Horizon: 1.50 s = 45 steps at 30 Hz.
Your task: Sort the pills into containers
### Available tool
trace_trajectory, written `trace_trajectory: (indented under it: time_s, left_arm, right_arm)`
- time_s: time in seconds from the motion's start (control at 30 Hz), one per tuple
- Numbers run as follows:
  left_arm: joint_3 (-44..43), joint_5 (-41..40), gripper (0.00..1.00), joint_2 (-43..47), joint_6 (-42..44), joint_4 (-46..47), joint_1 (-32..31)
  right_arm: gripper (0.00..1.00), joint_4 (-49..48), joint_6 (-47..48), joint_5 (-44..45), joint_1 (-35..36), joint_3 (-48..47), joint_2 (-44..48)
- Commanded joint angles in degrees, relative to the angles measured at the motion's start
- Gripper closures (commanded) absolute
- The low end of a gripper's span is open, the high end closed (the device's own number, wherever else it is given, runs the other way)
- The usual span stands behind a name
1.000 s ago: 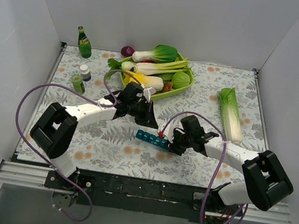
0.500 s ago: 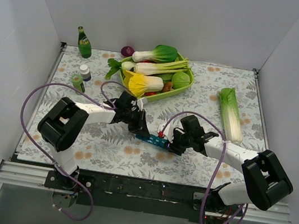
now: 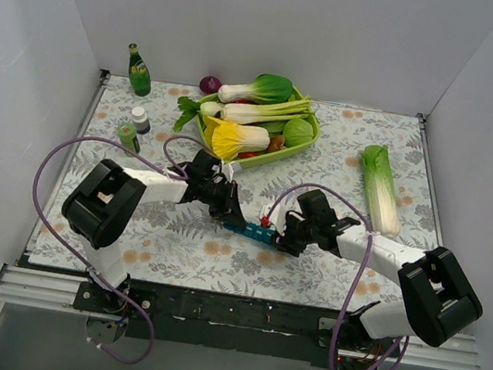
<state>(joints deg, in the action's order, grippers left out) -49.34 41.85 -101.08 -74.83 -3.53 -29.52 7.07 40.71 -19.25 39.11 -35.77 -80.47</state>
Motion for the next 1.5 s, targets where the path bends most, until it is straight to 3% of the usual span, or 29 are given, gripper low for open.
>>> trace_trajectory:
  time_s: [0.0, 0.27, 0.4, 0.53, 0.57, 0.63, 0.67, 0.83, 1.0, 1.27, 1.47]
  left_arm:
    - [-2.9, -1.2, 0.97, 9.8, 0.2, -3.1, 0.0]
    - [-2.1, -1.2, 0.93, 13.9, -0.1, -4.3, 0.0]
    - [-0.8, -6.8, 0.84, 19.8, 1.0, -4.6, 0.0]
    - [-0.8, -14.7, 0.63, 29.3, 3.3, -6.3, 0.4]
    - [-0.8, -16.0, 0.51, 31.0, 3.9, -7.0, 0.5]
    - [-0.2, -18.6, 0.38, 34.8, 5.0, -7.3, 0.7]
    - [0.1, -20.6, 0.25, 38.1, 5.5, -7.3, 0.7]
    - [1.2, -24.2, 0.02, 47.4, 6.8, -8.4, 1.0]
    - [0.7, -27.4, 0.02, 55.1, 7.7, -12.5, 1.2]
    - [-0.7, -30.9, 0.02, 62.0, 7.4, -18.1, 1.2]
    - [-2.3, -31.1, 0.02, 64.1, 7.2, -20.3, 1.2]
  right_arm:
    - [0.45, 3.7, 0.4, 0.1, 0.3, -0.5, -2.0]
    - [0.12, 6.1, 0.1, -1.8, 0.2, -3.1, -0.7]
    - [0.07, 8.9, 0.6, -3.0, -0.4, -4.7, 2.3]
    - [0.06, 13.6, 1.7, -5.0, -1.3, -7.5, 6.0]
    - [0.06, 15.1, 1.8, -5.2, -1.5, -8.1, 6.9]
    - [0.06, 16.0, 1.5, -5.1, -1.7, -9.5, 10.0]
    - [0.06, 16.1, 0.6, -4.9, -1.9, -9.9, 11.0]
    - [0.02, 14.6, -4.6, -1.5, -4.1, -13.8, 18.0]
    - [0.02, 15.1, -16.4, 8.2, -9.2, -22.2, 19.3]
    - [0.02, 16.4, -32.3, 6.9, -20.3, -31.4, 22.2]
    - [0.02, 16.9, -35.6, 7.3, -24.4, -32.0, 25.0]
